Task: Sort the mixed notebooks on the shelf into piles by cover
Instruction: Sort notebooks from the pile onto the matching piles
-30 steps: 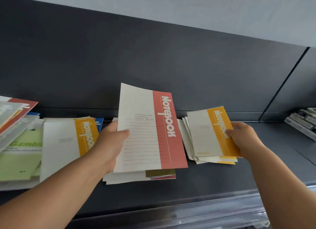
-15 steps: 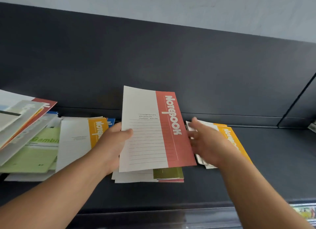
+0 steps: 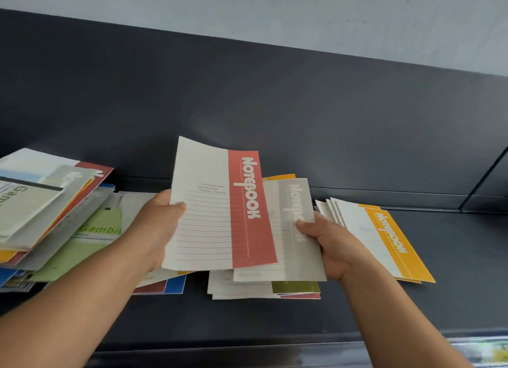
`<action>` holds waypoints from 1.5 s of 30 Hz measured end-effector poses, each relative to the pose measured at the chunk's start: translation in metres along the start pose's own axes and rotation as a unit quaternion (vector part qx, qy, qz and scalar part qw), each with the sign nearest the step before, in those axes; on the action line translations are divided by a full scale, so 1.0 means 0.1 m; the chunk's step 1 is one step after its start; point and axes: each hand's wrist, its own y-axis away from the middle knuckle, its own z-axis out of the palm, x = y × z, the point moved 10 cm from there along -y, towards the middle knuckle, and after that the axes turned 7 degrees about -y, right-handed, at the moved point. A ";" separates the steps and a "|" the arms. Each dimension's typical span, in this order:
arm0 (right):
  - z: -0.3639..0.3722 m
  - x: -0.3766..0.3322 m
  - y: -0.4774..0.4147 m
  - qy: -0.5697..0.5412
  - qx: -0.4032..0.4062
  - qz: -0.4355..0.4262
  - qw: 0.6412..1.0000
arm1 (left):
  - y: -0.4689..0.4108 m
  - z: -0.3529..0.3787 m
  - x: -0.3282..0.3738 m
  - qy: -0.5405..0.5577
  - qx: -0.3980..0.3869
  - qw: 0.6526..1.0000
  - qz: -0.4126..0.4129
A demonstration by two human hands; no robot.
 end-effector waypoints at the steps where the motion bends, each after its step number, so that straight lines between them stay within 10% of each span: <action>1: -0.08 -0.05 0.01 0.003 0.014 -0.011 1.000 | -0.02 -0.06 0.01 -0.009 0.005 1.000 -0.003; 18: -1.35 -0.62 0.26 0.013 0.147 -0.090 0.985 | -0.03 0.65 -0.18 -0.117 -0.050 0.992 -0.015; 23: -1.66 -0.70 0.33 0.035 0.188 -0.088 0.978 | 0.04 0.93 0.10 -0.487 0.005 0.855 0.179; 30: -2.17 -0.97 0.29 0.173 0.256 -0.066 0.949 | 0.30 1.51 0.13 -0.579 -0.066 0.764 0.276; 36: -2.29 -1.04 0.17 0.489 0.327 -0.040 0.808 | 0.39 1.62 0.25 -0.582 -0.043 0.742 0.331; 45: -1.57 -0.97 0.18 0.641 0.332 -0.087 0.687 | 0.31 1.42 0.18 -0.615 -0.013 0.717 0.329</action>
